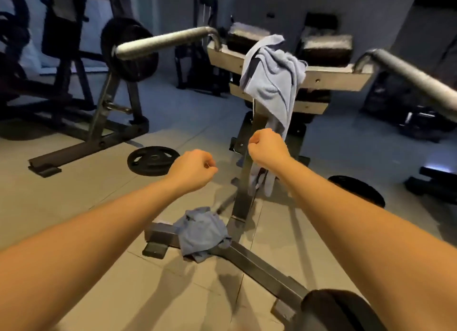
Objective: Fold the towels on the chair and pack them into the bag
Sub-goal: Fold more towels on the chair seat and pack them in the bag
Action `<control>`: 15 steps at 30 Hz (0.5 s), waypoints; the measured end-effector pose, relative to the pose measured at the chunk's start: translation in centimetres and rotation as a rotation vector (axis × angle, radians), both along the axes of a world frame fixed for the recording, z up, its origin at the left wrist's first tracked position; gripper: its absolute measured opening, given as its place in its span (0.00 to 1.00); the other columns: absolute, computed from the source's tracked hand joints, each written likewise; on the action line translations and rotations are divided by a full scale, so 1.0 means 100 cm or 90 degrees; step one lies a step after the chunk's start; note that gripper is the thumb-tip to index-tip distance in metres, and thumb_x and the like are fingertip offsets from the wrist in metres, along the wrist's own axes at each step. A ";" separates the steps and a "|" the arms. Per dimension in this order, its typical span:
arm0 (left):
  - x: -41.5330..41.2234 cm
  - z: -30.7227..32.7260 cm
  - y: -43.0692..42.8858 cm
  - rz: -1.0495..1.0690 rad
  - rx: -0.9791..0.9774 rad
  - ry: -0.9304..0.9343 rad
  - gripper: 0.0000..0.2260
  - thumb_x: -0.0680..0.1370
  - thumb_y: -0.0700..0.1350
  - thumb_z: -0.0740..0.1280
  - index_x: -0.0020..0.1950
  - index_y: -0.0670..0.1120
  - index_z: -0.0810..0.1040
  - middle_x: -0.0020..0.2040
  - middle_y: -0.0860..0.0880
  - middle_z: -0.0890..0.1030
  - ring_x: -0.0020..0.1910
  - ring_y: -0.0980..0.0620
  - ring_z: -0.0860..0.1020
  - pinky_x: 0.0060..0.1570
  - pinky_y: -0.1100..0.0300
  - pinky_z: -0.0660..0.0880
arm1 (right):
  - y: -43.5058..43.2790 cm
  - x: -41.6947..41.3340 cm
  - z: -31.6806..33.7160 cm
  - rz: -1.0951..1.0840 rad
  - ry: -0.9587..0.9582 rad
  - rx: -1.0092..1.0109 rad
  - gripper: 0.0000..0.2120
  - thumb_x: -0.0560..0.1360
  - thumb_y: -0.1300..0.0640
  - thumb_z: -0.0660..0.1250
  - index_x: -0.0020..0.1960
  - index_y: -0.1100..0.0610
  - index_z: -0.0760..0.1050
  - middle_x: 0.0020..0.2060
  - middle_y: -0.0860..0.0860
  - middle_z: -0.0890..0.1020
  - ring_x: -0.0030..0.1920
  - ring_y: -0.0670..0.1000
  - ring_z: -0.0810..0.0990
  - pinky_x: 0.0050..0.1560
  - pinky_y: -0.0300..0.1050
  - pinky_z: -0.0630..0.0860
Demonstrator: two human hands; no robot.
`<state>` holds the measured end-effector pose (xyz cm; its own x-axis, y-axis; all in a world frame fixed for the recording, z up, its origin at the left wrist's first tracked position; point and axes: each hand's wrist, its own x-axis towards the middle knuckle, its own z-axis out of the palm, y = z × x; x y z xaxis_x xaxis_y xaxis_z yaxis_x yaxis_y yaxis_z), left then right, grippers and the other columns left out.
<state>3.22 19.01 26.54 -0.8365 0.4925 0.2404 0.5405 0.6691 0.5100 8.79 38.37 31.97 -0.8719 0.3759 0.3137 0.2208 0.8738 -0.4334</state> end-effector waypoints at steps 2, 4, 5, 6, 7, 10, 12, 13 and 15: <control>-0.010 0.023 0.030 -0.018 0.006 0.016 0.09 0.80 0.52 0.69 0.56 0.49 0.85 0.51 0.49 0.86 0.50 0.47 0.82 0.54 0.50 0.80 | 0.027 -0.006 0.025 -0.032 0.031 0.009 0.08 0.74 0.63 0.63 0.40 0.66 0.77 0.38 0.65 0.79 0.39 0.67 0.78 0.37 0.57 0.78; -0.020 0.044 0.058 -0.033 0.041 0.024 0.10 0.79 0.52 0.70 0.57 0.50 0.84 0.51 0.51 0.85 0.51 0.47 0.81 0.53 0.51 0.79 | 0.051 -0.013 0.048 -0.069 0.080 0.021 0.08 0.76 0.62 0.62 0.38 0.60 0.71 0.36 0.59 0.73 0.36 0.60 0.71 0.36 0.51 0.68; -0.025 0.053 0.073 -0.034 0.070 0.013 0.11 0.79 0.53 0.70 0.58 0.50 0.83 0.51 0.53 0.83 0.52 0.48 0.81 0.54 0.52 0.79 | 0.064 -0.017 0.058 -0.089 0.108 0.030 0.05 0.79 0.60 0.62 0.44 0.59 0.73 0.42 0.57 0.75 0.40 0.60 0.73 0.39 0.50 0.70; -0.031 0.063 0.086 -0.034 0.105 -0.006 0.13 0.79 0.54 0.70 0.60 0.49 0.82 0.51 0.53 0.81 0.54 0.49 0.80 0.55 0.52 0.78 | 0.076 -0.022 0.069 -0.109 0.140 0.036 0.06 0.81 0.58 0.62 0.53 0.60 0.75 0.50 0.57 0.75 0.45 0.60 0.76 0.43 0.51 0.72; -0.037 0.072 0.100 -0.031 0.144 -0.035 0.15 0.79 0.55 0.71 0.61 0.49 0.81 0.52 0.53 0.80 0.54 0.49 0.79 0.56 0.52 0.77 | 0.089 -0.029 0.077 -0.127 0.169 0.034 0.10 0.82 0.55 0.63 0.59 0.60 0.73 0.57 0.57 0.74 0.50 0.61 0.77 0.45 0.52 0.73; -0.055 0.097 0.140 0.009 0.293 -0.149 0.13 0.78 0.58 0.71 0.51 0.49 0.78 0.46 0.47 0.76 0.45 0.48 0.76 0.48 0.51 0.74 | 0.115 -0.053 0.097 -0.130 0.217 -0.019 0.21 0.81 0.49 0.66 0.68 0.61 0.68 0.64 0.59 0.72 0.58 0.62 0.77 0.49 0.54 0.75; -0.064 0.114 0.162 0.034 0.417 -0.261 0.15 0.77 0.57 0.72 0.50 0.45 0.79 0.47 0.39 0.75 0.44 0.44 0.76 0.44 0.52 0.70 | 0.126 -0.072 0.104 -0.100 0.235 -0.148 0.26 0.80 0.47 0.68 0.70 0.61 0.67 0.64 0.58 0.75 0.60 0.61 0.77 0.55 0.56 0.77; -0.066 0.123 0.171 0.041 0.486 -0.330 0.18 0.77 0.56 0.74 0.58 0.43 0.80 0.52 0.38 0.79 0.49 0.43 0.78 0.46 0.52 0.71 | 0.130 -0.081 0.106 -0.091 0.252 -0.223 0.26 0.79 0.47 0.70 0.70 0.61 0.68 0.63 0.57 0.76 0.60 0.60 0.78 0.56 0.55 0.77; -0.074 0.132 0.188 0.074 0.600 -0.422 0.28 0.76 0.53 0.76 0.70 0.42 0.74 0.62 0.43 0.80 0.57 0.44 0.79 0.49 0.53 0.73 | 0.134 -0.092 0.108 -0.099 0.287 -0.315 0.20 0.77 0.50 0.72 0.63 0.60 0.73 0.55 0.55 0.78 0.55 0.57 0.78 0.51 0.51 0.76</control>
